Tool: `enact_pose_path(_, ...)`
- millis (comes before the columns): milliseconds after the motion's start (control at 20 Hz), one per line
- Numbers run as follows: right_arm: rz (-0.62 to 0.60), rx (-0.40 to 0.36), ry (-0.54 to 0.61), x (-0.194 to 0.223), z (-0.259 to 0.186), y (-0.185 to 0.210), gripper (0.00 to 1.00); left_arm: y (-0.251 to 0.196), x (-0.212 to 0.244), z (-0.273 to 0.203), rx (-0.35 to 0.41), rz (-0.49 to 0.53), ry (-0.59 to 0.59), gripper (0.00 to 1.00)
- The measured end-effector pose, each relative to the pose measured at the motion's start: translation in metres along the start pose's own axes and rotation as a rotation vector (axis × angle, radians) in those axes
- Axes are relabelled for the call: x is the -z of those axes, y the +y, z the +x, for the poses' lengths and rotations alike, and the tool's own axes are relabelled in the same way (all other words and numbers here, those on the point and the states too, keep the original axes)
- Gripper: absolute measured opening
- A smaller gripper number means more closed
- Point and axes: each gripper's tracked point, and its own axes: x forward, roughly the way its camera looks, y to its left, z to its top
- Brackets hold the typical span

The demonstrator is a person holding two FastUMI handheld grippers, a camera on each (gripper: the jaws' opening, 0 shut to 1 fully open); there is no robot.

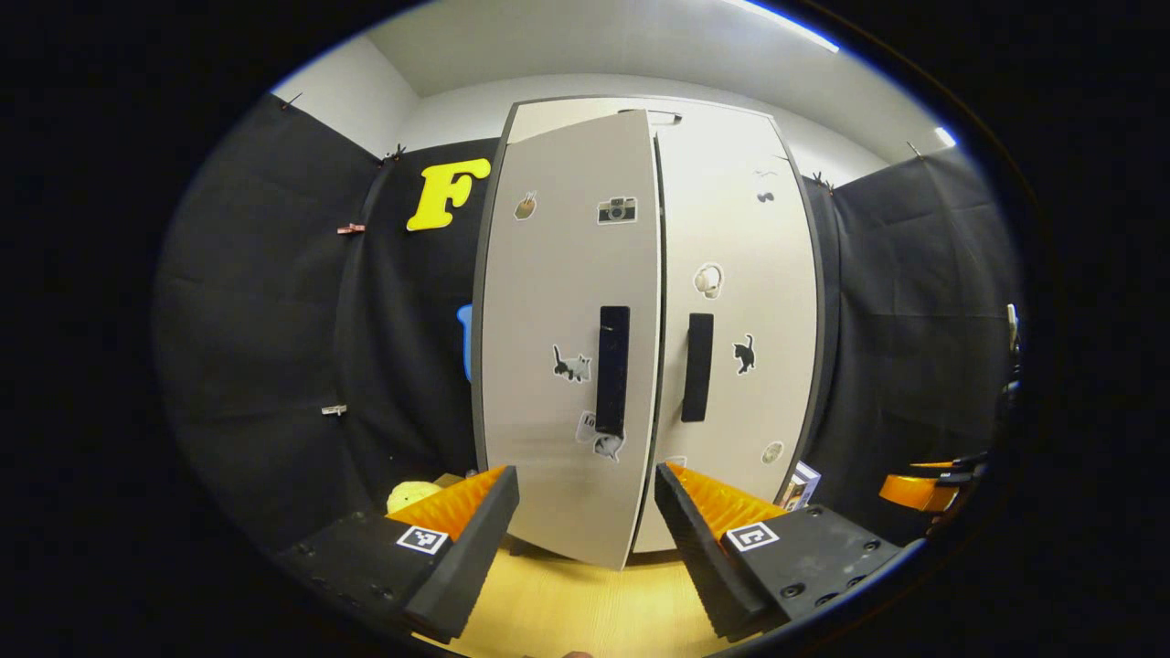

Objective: Grab one shoe with the right hand and put it into the shoe cabinet, grab the other shoe with the left hand and put it into the shoe cabinet; then close the right door with the right hand and the left door with the left hand.

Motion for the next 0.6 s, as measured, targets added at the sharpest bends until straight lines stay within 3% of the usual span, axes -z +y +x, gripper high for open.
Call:
enact_pose_path(450, 0.001, 0.063, 0.009, 0.017, -0.058, 0.029, 0.98, 0.045, 0.023, -0.055, -0.024, -0.047, 0.012, 0.96)
enact_pose_path(600, -0.026, 0.074, -0.025, 0.018, -0.085, 0.044, 0.98, 0.057, 0.047, -0.072, -0.036, -0.008, 0.059, 0.96)
